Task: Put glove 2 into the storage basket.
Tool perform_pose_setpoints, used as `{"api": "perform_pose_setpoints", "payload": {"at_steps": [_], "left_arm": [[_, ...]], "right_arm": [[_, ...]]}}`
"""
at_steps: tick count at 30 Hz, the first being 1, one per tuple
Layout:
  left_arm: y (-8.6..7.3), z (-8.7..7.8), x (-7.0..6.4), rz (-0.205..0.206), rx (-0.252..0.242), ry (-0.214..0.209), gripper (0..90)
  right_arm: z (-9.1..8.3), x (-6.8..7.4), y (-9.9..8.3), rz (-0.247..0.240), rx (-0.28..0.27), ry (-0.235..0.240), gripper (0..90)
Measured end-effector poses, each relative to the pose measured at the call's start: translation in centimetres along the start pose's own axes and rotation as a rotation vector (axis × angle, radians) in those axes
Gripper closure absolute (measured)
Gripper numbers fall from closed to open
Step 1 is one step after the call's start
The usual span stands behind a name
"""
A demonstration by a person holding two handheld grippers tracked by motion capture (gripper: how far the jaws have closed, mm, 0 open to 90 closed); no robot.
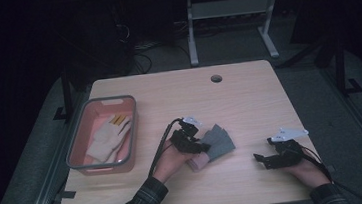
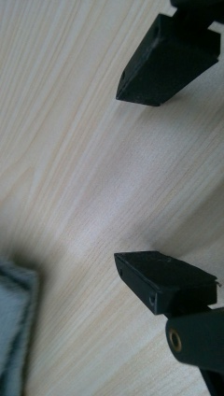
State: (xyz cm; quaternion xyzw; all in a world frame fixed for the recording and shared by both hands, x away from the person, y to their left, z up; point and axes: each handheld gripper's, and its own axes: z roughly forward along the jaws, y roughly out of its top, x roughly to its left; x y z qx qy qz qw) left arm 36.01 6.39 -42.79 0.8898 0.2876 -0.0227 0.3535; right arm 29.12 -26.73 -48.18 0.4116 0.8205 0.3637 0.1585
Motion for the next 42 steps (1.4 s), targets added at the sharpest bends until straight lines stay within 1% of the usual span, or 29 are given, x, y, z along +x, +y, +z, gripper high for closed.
{"api": "perform_pose_setpoints", "payload": {"at_steps": [1,2,3,7,8,10,11,16,19,20,21,24,26,30,31,33,37,38,41,42], "left_arm": [[0.1,-0.4,0.0,-0.016,-0.017,0.008,70.3],[0.2,-1.0,0.1,-0.009,-0.017,0.015,70.3],[0.3,-1.6,0.3,-0.019,-0.034,0.02,70.3],[0.8,-4.0,1.0,-0.026,-0.059,0.049,70.2],[0.8,-4.5,1.2,-0.038,-0.072,0.054,70.2],[0.9,-5.7,1.7,-0.039,-0.082,0.071,70.2],[0.9,-6.3,1.9,-0.052,-0.092,0.077,70.2],[0.6,-9.2,3.4,-0.077,-0.119,0.119,70.2],[0.1,-10.9,4.3,-0.103,-0.141,0.146,70.2],[-0.1,-11.7,4.6,-0.113,-0.153,0.158,70.2],[-0.2,-12.1,4.9,-0.117,-0.154,0.163,70.2],[-1.0,-13.8,5.8,-0.15,-0.184,0.191,70.2],[-1.5,-15.0,6.5,-0.161,-0.188,0.216,70.2],[-2.9,-17.2,7.9,-0.212,-0.211,0.258,70.2],[-3.2,-17.6,8.3,-0.225,-0.22,0.267,70.2],[-3.9,-18.6,9.0,-0.244,-0.219,0.285,70.1],[-5.4,-20.0,10.2,-0.302,-0.24,0.314,70.1],[-5.7,-20.4,10.5,-0.308,-0.241,0.322,70.2],[-6.7,-21.3,11.2,-0.343,-0.254,0.345,70.1],[-7.0,-21.6,11.5,-0.35,-0.25,0.357,70.1]], "right_arm": [[0.0,0.0,0.0,-0.002,0.001,0.0,17.7],[0.0,0.0,0.0,-0.001,0.0,0.0,17.7],[0.0,0.0,0.0,-0.003,0.0,-0.001,17.7],[0.0,0.0,0.0,-0.004,0.0,-0.001,17.7],[0.0,0.0,0.0,-0.004,0.0,0.0,17.7],[0.0,0.0,0.0,-0.001,0.0,0.0,17.7],[0.0,0.0,0.0,-0.001,0.0,0.0,17.7],[0.0,0.0,0.0,-0.003,0.001,0.0,17.7],[0.0,0.0,0.0,-0.001,-0.001,0.0,17.7],[0.0,0.0,0.0,0.0,0.0,0.0,17.7],[0.0,0.0,0.0,-0.003,0.0,0.0,17.7],[0.0,0.0,0.0,-0.001,0.0,0.0,17.6],[0.0,0.0,0.0,-0.006,-0.001,-0.003,17.4],[0.1,-0.1,0.0,-0.006,-0.003,-0.005,16.9],[0.1,-0.1,0.0,-0.006,-0.004,-0.005,16.9],[0.1,-0.1,0.0,-0.006,-0.004,-0.005,16.9],[0.1,-0.1,0.0,-0.006,-0.004,-0.006,16.9],[0.1,-0.1,0.0,-0.005,-0.004,-0.007,16.9],[0.1,-0.1,0.0,-0.006,-0.004,-0.007,16.9],[0.1,-0.1,0.0,-0.004,-0.003,-0.007,16.9]]}}
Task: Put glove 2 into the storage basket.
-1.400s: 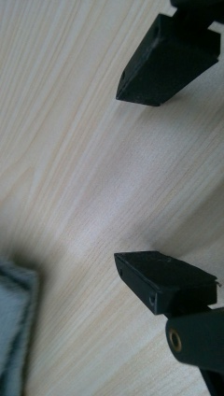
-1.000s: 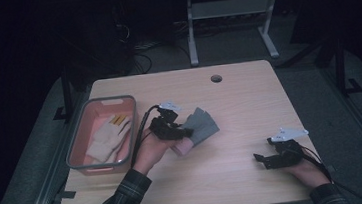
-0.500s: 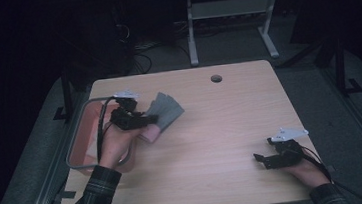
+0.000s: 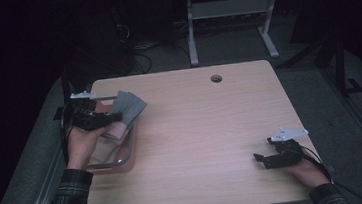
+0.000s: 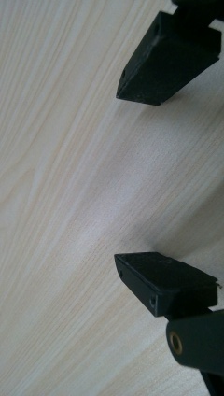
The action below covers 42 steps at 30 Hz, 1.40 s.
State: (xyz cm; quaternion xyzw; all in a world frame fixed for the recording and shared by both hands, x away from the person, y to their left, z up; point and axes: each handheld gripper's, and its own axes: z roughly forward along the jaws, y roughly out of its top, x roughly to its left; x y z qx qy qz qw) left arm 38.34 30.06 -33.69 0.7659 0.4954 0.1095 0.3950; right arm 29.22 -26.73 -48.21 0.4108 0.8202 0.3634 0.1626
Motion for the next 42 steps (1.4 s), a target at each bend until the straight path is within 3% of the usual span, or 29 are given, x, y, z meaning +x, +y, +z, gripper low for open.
{"api": "perform_pose_setpoints", "payload": {"at_steps": [6,12,21,26,28,30,37,42], "left_arm": [[-1.2,-0.6,2.2,-0.054,0.019,0.055,70.0],[-2.4,0.2,3.4,-0.078,0.064,0.085,69.5],[-3.8,2.0,4.4,-0.088,0.128,0.122,67.8],[-4.2,2.7,4.7,-0.074,0.163,0.152,64.5],[-4.2,2.9,4.7,-0.052,0.17,0.171,61.6],[-4.1,2.9,4.7,-0.058,0.165,0.182,56.7],[-3.2,1.9,5.0,-0.046,0.153,0.232,30.0],[-2.3,0.8,4.7,-0.029,0.125,0.237,23.9]], "right_arm": [[0.0,0.0,0.0,-0.001,-0.001,0.0,16.8],[0.0,0.0,0.0,0.001,0.0,0.0,16.8],[0.0,0.0,0.0,0.004,0.003,-0.002,16.8],[0.0,0.0,0.0,0.001,0.002,-0.002,16.8],[0.0,0.0,0.0,0.002,0.002,-0.002,16.8],[0.0,0.0,0.0,0.001,0.002,-0.002,16.8],[0.0,0.0,0.0,0.001,0.002,-0.002,16.8],[0.0,0.0,0.0,0.001,0.002,-0.002,16.8]]}}
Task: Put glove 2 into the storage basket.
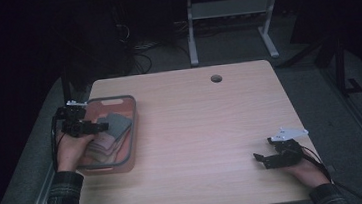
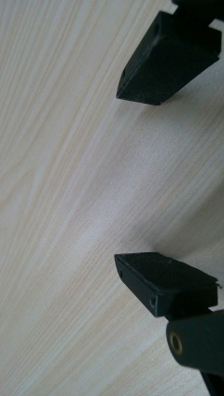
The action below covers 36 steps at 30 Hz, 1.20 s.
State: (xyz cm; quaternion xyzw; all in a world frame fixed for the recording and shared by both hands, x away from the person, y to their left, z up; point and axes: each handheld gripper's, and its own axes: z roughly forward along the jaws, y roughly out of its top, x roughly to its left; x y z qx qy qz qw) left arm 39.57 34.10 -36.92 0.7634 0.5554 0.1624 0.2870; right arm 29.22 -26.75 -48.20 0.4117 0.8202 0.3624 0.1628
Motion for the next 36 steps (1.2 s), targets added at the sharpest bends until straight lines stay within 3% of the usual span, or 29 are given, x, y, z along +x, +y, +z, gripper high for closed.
{"api": "perform_pose_setpoints", "payload": {"at_steps": [9,15,28,36], "left_arm": [[1.3,-1.4,-1.1,0.029,-0.044,-0.042,20.1],[2.1,-1.7,-2.6,0.058,-0.064,-0.083,19.6],[2.6,-1.2,-7.6,0.149,-0.098,-0.214,19.6],[1.8,-0.5,-11.0,0.199,-0.116,-0.29,19.7]], "right_arm": [[0.0,0.0,0.0,0.004,0.002,-0.003,16.3],[0.0,0.0,0.0,0.004,0.002,-0.003,16.1],[0.0,0.0,0.0,0.006,0.003,-0.004,15.9],[0.0,0.0,0.0,0.007,0.003,-0.004,15.8]]}}
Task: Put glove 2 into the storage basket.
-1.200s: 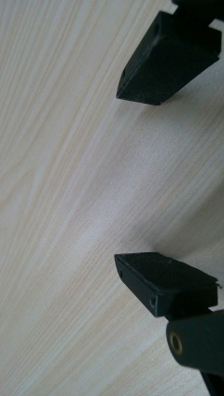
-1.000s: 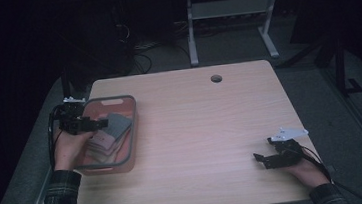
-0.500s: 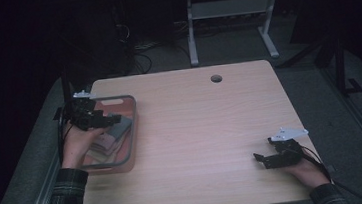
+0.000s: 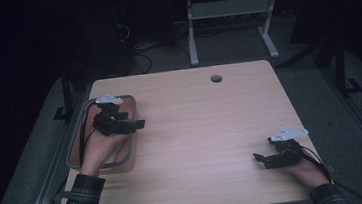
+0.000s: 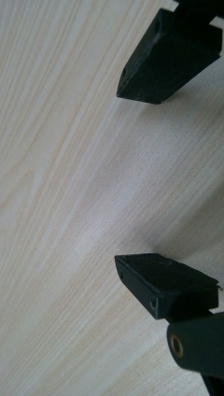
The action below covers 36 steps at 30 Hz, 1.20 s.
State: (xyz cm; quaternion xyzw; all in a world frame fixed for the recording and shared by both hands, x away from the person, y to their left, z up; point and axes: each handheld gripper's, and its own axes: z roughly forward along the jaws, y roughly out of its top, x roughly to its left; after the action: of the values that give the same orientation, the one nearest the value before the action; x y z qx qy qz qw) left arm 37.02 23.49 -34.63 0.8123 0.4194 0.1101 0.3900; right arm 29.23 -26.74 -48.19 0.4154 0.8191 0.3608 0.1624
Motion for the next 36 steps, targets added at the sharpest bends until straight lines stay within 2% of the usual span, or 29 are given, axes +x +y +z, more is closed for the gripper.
{"api": "perform_pose_setpoints", "payload": {"at_steps": [8,15,18,24,30,36], "left_arm": [[-1.0,1.9,-3.3,0.037,-0.015,-0.072,19.7],[-2.0,3.7,-5.8,0.106,-0.007,-0.12,19.7],[-2.6,4.5,-6.6,0.124,-0.01,-0.131,19.9],[-3.6,5.6,-8.2,0.194,0.005,-0.142,20.1],[-4.8,6.6,-9.4,0.226,0.006,-0.156,20.0],[-6.1,7.9,-10.4,0.272,0.036,-0.173,18.4]], "right_arm": [[0.0,0.0,0.0,-0.001,0.0,0.0,15.9],[0.0,0.0,0.0,-0.002,0.001,-0.001,15.9],[0.0,0.0,0.0,-0.003,-0.001,0.0,15.9],[0.0,0.0,0.0,-0.002,0.0,0.0,15.9],[0.0,0.0,0.0,-0.003,0.0,0.0,15.8],[0.0,0.0,0.0,-0.002,0.0,0.0,15.8]]}}
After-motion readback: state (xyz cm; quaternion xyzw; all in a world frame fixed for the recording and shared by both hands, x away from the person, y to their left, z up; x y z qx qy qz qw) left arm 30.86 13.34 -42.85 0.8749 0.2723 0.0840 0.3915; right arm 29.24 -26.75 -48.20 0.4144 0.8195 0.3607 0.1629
